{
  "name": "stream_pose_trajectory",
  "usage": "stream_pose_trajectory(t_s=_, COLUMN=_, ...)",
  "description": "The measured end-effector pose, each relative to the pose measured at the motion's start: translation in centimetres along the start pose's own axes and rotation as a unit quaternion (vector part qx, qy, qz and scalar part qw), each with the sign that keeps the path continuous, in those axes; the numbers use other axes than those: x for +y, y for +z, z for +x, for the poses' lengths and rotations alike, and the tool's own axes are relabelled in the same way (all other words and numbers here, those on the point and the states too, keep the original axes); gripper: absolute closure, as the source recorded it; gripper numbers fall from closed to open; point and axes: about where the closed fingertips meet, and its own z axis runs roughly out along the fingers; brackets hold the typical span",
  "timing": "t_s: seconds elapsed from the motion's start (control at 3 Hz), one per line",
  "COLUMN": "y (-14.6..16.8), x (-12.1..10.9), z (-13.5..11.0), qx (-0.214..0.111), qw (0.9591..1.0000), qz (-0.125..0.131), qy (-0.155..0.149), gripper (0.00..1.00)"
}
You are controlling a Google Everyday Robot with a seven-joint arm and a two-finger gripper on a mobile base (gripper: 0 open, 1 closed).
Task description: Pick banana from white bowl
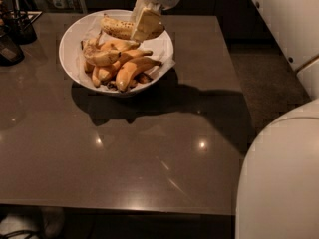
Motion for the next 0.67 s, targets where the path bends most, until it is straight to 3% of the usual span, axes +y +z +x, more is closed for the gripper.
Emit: stream_pose_trajectory(t_s=0.67, y=-2.5, x=5.7, z=-3.0, qx=-0.029, qw=0.9987, qz=-0.028, qy=0.031, gripper=1.0)
